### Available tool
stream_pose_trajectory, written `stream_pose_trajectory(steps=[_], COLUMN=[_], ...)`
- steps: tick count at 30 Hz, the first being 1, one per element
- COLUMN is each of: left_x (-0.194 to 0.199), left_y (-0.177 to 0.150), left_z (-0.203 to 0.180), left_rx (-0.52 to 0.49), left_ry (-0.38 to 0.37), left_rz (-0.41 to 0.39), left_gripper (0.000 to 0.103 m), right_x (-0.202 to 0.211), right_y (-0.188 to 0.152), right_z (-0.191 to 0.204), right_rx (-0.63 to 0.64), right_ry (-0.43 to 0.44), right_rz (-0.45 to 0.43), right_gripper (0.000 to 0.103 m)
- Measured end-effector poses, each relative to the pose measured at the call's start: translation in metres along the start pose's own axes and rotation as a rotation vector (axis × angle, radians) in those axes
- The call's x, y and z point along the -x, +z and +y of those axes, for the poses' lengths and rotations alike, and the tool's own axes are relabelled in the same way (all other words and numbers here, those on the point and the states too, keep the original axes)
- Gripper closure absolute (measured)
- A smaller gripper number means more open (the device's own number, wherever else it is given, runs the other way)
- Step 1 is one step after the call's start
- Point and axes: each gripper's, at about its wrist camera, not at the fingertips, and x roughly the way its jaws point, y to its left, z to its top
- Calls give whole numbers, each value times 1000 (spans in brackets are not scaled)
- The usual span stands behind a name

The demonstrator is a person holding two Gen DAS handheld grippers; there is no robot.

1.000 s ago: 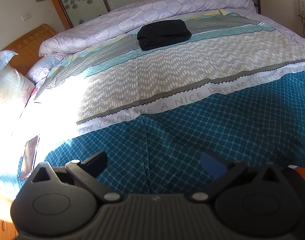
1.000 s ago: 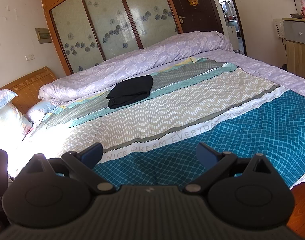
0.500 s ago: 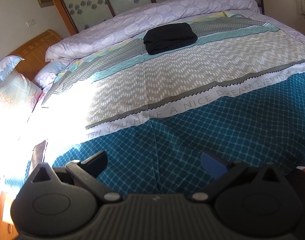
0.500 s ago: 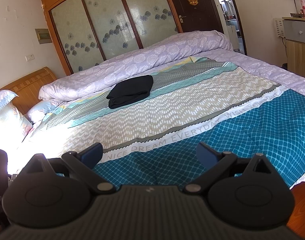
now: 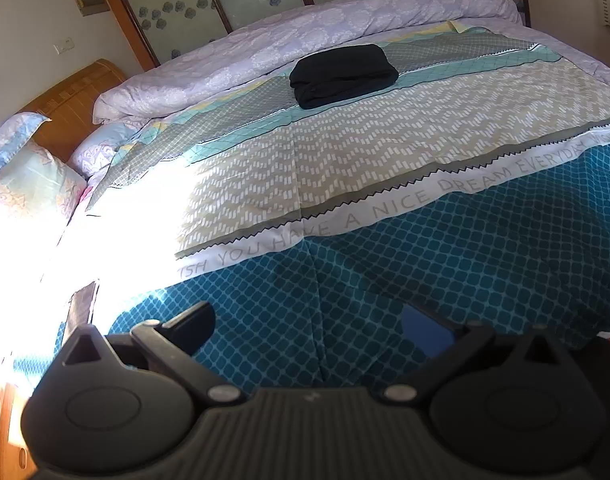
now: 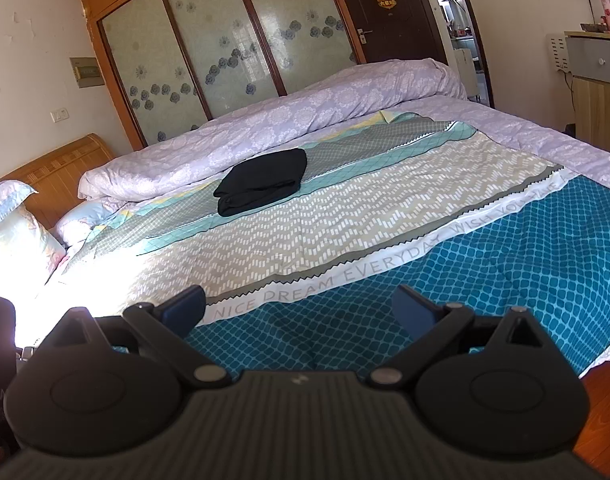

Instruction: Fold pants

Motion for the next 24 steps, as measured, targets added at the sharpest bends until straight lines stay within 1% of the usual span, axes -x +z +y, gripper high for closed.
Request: stream_pose_trajectory(steps=[6,24], left_x=[1,1], left_y=[1,0], left_z=[0,-1], left_rx=[-4,-5], left_ry=[14,14], left_rz=[-11,-10], left_gripper=[0,0], right_x=[0,0], right_y=[0,1], right_z=[0,-1], right_rx=[0,-5], right_ry=[1,4], right_rz=[0,6], right_gripper=[2,2])
